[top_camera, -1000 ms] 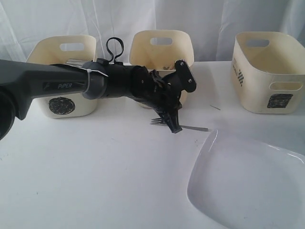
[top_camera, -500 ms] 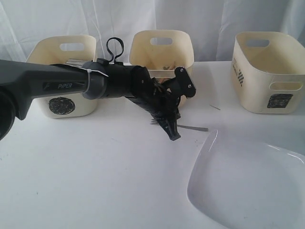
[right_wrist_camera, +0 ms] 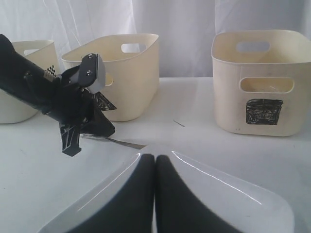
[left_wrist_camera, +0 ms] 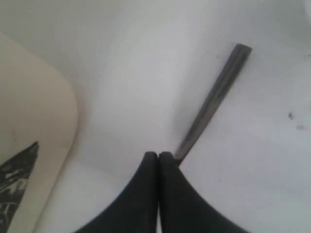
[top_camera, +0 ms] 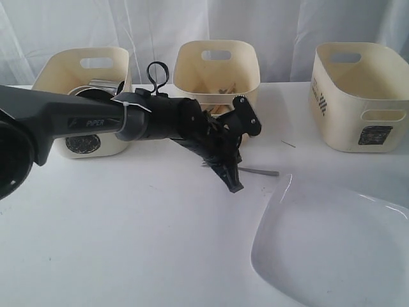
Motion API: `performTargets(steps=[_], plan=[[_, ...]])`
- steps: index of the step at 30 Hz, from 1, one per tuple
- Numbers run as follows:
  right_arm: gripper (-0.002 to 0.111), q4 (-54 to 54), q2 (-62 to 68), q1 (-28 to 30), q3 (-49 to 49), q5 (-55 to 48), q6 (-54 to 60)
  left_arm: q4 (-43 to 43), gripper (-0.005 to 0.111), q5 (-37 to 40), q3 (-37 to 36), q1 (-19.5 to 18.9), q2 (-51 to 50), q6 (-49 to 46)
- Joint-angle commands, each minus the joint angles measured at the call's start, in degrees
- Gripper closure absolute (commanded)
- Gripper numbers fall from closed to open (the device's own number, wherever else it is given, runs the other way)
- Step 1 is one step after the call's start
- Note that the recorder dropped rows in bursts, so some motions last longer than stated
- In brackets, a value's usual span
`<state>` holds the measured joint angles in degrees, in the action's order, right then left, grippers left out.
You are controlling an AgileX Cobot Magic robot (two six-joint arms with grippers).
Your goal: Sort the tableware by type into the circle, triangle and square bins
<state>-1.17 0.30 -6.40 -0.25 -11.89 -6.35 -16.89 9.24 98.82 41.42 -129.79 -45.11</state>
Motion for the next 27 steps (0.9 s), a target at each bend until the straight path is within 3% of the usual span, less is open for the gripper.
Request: performTargets(steps=[1,27], plan=[[0.108,0.36,-0.3,0.13,0.25,0.21,0.06,-1.04,0.107,0.15,-0.16,-0.01,0.21,0.36],[0.108,0.36,-0.3,0.13,0.25,0.21,0.06,-1.04,0.107,-6.24,-0.16,-0.01,0.04,0.16]])
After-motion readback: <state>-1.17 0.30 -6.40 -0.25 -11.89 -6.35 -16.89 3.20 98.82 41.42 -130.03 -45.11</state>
